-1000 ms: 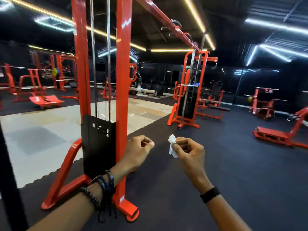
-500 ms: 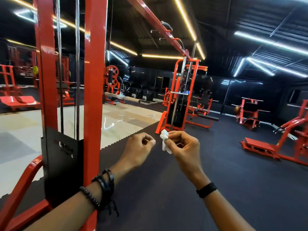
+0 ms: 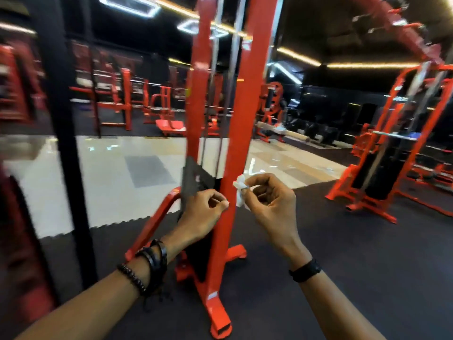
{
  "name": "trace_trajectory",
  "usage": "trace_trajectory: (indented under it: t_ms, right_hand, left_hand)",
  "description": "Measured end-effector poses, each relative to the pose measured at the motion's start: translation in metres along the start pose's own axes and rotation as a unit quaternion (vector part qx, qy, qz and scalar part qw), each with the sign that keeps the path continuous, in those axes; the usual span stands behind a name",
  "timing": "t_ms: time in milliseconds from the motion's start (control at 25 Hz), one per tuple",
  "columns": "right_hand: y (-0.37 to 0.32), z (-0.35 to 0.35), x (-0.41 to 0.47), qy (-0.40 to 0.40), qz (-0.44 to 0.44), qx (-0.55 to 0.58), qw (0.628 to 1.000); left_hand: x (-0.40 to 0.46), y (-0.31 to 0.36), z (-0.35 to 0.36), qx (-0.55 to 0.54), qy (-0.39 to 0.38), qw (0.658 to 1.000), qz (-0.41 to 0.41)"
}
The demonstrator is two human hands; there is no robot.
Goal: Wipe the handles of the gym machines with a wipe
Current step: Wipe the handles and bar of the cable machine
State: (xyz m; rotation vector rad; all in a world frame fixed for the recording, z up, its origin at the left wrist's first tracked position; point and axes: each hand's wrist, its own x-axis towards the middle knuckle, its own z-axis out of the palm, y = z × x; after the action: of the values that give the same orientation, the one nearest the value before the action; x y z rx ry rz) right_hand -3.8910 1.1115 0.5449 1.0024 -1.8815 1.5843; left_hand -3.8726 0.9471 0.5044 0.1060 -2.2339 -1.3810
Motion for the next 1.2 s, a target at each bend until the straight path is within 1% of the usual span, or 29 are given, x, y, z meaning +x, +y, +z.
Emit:
trace_trajectory:
  t_ms: [120, 240, 320, 400, 520, 640, 720, 800, 880, 1040, 1200]
  right_hand:
    - [-0.026, 0.08, -0.014, -0.094, -0.043, 0.063, 0.993]
    - [-0.071, 0.17, -0.043, -0.155, -0.097, 0.114, 0.976]
    - [-0.111, 0.227, -0.064, -0.18, -0.133, 0.142, 0.964]
    - [-0.148, 0.274, -0.078, -0.191, -0.161, 0.167, 0.954]
    - [-0.206, 0.353, -0.094, -0.181, -0.183, 0.185, 0.948]
    - [-0.252, 0.433, -0.111, -0.134, -0.147, 0.208, 0.958]
    - [-0.27, 0.473, -0.121, -0.117, -0.123, 0.21, 0.963]
    - [-0.282, 0.506, -0.123, -0.103, -0.106, 0.183, 0.972]
    - [-0.293, 0.532, -0.117, -0.067, -0.103, 0.155, 0.98]
    - [-0.298, 0.581, -0.092, 0.003, -0.087, 0.135, 0.987]
    - [-0.28, 0.624, -0.07, 0.077, -0.077, 0.098, 0.989]
  left_hand:
    - [-0.045, -0.023, -0.085, 0.043, 0.102, 0.993, -0.039]
    - [-0.104, -0.044, -0.189, 0.069, 0.188, 0.977, -0.076]
    - [-0.145, -0.056, -0.258, 0.085, 0.253, 0.96, -0.087]
    - [-0.178, -0.061, -0.312, 0.079, 0.3, 0.947, -0.077]
    - [-0.225, -0.074, -0.396, 0.087, 0.354, 0.929, -0.058]
    - [-0.258, -0.091, -0.479, 0.108, 0.355, 0.927, -0.05]
    - [-0.268, -0.102, -0.523, 0.127, 0.348, 0.927, -0.056]
    - [-0.268, -0.109, -0.562, 0.123, 0.336, 0.932, -0.06]
    - [-0.257, -0.115, -0.594, 0.117, 0.325, 0.937, -0.044]
    - [-0.222, -0.14, -0.631, 0.094, 0.293, 0.952, -0.004]
    - [-0.172, -0.171, -0.653, 0.086, 0.241, 0.966, 0.029]
